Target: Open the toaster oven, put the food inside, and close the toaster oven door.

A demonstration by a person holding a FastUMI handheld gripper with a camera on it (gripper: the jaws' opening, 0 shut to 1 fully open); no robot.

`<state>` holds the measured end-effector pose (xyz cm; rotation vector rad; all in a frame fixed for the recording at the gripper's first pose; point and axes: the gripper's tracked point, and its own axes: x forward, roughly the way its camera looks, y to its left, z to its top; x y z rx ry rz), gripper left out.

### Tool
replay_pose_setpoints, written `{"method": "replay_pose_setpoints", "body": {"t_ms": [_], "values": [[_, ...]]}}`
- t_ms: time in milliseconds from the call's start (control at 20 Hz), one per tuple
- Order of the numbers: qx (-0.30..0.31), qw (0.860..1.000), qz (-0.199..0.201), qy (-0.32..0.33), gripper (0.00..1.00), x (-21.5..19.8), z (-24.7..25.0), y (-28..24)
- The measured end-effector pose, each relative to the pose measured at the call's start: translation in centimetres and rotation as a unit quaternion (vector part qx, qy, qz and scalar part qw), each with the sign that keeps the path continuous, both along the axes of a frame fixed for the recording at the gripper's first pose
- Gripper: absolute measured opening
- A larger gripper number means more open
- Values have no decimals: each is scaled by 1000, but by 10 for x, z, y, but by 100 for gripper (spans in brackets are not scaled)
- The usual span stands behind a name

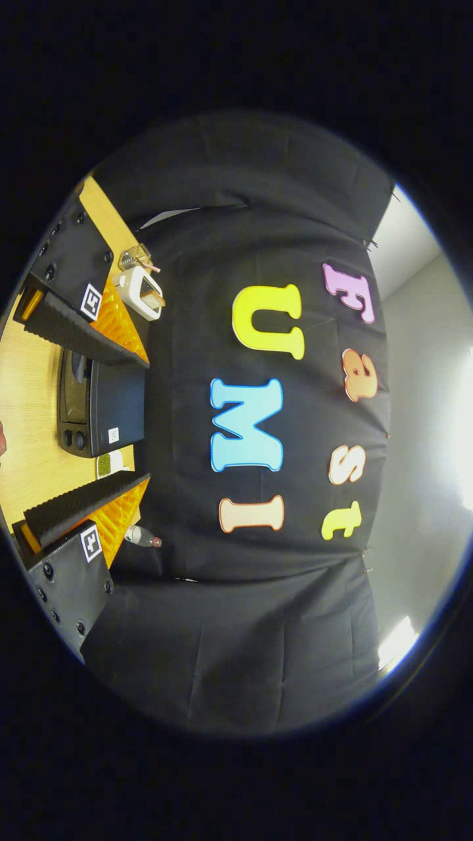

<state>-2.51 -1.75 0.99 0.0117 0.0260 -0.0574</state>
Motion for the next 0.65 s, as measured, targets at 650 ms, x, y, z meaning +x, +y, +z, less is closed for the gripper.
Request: {"method": "replay_pose_setpoints", "body": {"t_ms": [650], "values": [[-20,999,22,15,97,-4,-8,16]]}}
